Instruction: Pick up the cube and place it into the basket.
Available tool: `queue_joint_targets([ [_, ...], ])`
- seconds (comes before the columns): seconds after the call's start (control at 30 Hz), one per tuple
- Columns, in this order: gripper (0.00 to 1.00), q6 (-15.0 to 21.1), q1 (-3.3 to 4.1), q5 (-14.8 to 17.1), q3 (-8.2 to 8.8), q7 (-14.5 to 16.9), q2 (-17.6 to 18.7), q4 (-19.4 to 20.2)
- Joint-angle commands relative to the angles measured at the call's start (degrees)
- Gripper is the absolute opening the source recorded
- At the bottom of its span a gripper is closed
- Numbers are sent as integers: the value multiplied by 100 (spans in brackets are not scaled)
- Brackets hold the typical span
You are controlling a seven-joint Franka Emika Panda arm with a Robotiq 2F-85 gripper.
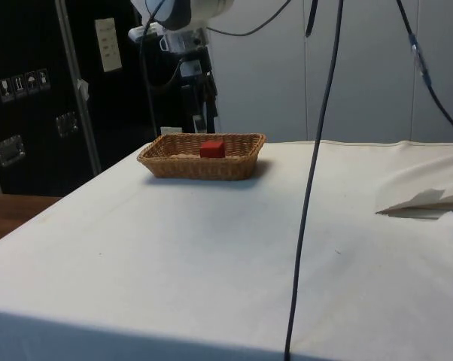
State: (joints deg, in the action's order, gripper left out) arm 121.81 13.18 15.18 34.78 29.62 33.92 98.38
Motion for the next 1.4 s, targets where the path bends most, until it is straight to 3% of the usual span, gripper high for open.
queue_joint_targets([
  [0.0, 100, 0, 17, -29, -11, -29, -52, 40],
  [0.03, 100, 115, 115, -103, 6, -109, -166, 183],
  [0.27, 100, 149, 212, -304, -143, -350, -521, 493],
  [0.3, 100, 34, 138, -269, -183, -304, -464, 407],
  [0.33, 100, 160, 218, -332, -172, -384, -567, 533],
  [0.47, 100, 229, 246, -435, -292, -521, -773, 716],
  [0.57, 100, 258, 258, -493, -372, -607, -894, 819],
  [0.6, 100, 155, 189, -453, -413, -556, -842, 745],
  [0.63, 100, 269, 258, -510, -395, -630, -928, 848],
  [0.7, 100, 298, 269, -561, -481, -710, -1037, 945],
  [0.87, 100, 327, 269, -630, -619, -814, -1197, 1066],
  [0.9, 100, 223, 212, -584, -659, -768, -1163, 1008],
  [0.93, 100, 332, 269, -642, -642, -837, -1226, 1089],
  [0.97, 100, 338, 275, -653, -670, -854, -1255, 1112],
  [1.23, 100, 401, 275, -722, -917, -1003, -1473, 1306],
  [1.27, 100, 309, 218, -659, -934, -934, -1421, 1232],
  [1.3, 100, 407, 275, -722, -945, -1014, -1495, 1324],
  [1.37, 100, 424, 275, -733, -1003, -1043, -1536, 1364],
])
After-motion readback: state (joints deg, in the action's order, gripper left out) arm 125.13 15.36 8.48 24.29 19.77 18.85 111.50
